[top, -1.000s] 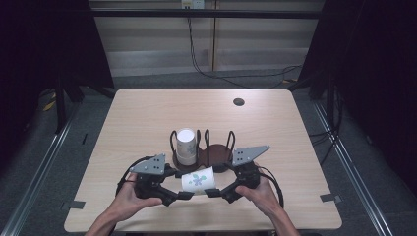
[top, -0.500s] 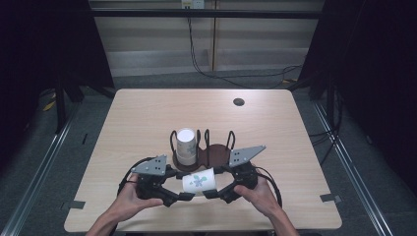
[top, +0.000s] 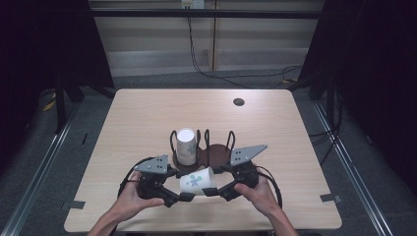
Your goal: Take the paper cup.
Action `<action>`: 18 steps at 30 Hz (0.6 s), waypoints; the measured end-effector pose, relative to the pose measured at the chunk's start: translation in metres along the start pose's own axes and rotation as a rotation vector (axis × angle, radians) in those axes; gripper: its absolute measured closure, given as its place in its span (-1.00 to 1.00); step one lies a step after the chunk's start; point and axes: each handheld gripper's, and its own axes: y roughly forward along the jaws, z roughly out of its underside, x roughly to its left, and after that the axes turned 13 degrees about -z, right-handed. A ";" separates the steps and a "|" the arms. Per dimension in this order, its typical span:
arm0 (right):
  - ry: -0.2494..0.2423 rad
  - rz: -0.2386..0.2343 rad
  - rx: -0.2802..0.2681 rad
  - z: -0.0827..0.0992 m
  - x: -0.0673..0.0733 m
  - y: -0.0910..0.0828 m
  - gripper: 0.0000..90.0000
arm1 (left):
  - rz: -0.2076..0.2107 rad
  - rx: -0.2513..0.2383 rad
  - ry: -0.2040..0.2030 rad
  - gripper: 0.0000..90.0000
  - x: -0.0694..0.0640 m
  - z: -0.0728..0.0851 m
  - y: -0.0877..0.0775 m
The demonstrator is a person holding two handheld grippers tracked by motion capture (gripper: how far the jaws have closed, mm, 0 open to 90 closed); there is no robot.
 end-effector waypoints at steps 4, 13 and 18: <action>0.005 0.003 -0.005 0.000 -0.001 -0.001 -0.37 | -0.024 0.013 -0.005 -0.50 0.003 0.001 -0.001; 0.025 0.035 -0.015 -0.002 -0.004 -0.006 -0.36 | -0.064 0.051 -0.013 -0.64 0.007 0.003 -0.002; 0.035 0.056 -0.018 -0.002 -0.003 -0.009 -0.36 | -0.107 0.024 -0.035 -0.64 0.011 0.003 -0.007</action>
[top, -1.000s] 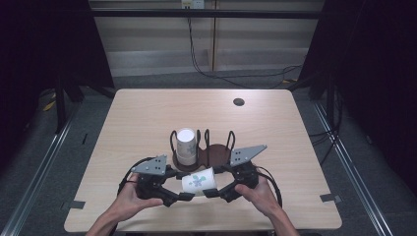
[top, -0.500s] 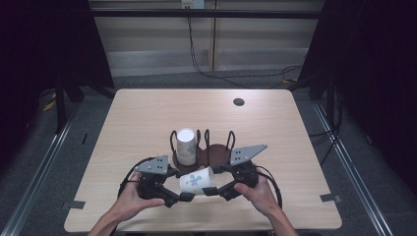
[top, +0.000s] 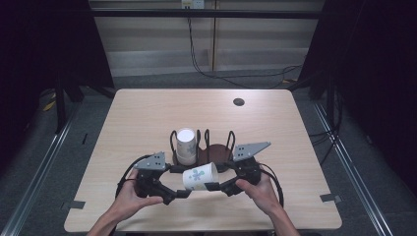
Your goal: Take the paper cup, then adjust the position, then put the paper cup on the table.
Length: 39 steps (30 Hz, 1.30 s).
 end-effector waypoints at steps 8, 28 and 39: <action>0.024 0.040 0.003 0.001 -0.002 -0.006 -0.36 | -0.035 -0.002 -0.025 -0.65 0.007 0.003 -0.004; 0.082 0.186 0.113 0.007 -0.002 -0.034 -0.34 | -0.064 -0.014 -0.042 -0.65 0.014 0.005 -0.014; 0.105 0.217 0.138 0.013 -0.002 -0.062 -0.34 | -0.085 -0.002 -0.044 -0.65 0.017 0.006 -0.014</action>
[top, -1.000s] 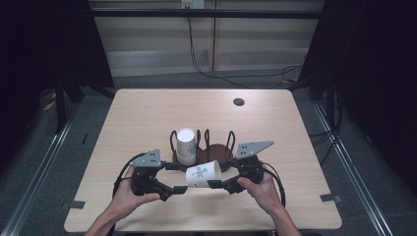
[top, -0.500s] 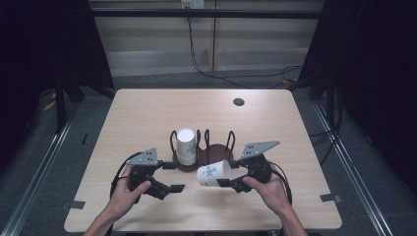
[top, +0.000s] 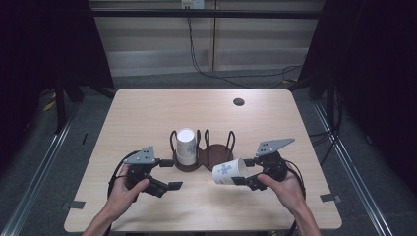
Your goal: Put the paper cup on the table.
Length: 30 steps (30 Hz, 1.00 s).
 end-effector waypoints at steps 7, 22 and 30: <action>0.032 0.017 0.014 0.008 -0.006 -0.009 -0.34 | -0.026 -0.007 -0.003 -0.65 0.005 -0.001 -0.003; 0.122 0.097 0.081 0.026 -0.023 -0.032 -0.34 | -0.062 -0.031 -0.038 -0.65 0.020 0.004 -0.019; 0.140 0.150 0.120 0.021 -0.034 -0.041 -0.35 | -0.076 -0.035 -0.047 -0.65 0.021 0.004 -0.020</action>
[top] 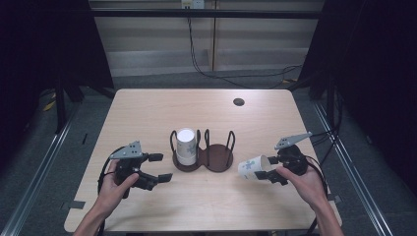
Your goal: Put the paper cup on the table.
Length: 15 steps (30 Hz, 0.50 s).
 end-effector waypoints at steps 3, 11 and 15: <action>0.008 0.022 0.012 -0.003 -0.003 -0.004 -0.35 | -0.011 0.009 0.003 -0.65 0.000 0.001 0.001; 0.021 0.088 0.043 -0.017 -0.014 -0.012 -0.35 | -0.004 0.018 0.011 -0.65 -0.001 0.002 0.003; 0.034 0.112 0.064 -0.024 -0.018 -0.015 -0.35 | -0.001 0.021 0.012 -0.65 -0.001 0.002 0.002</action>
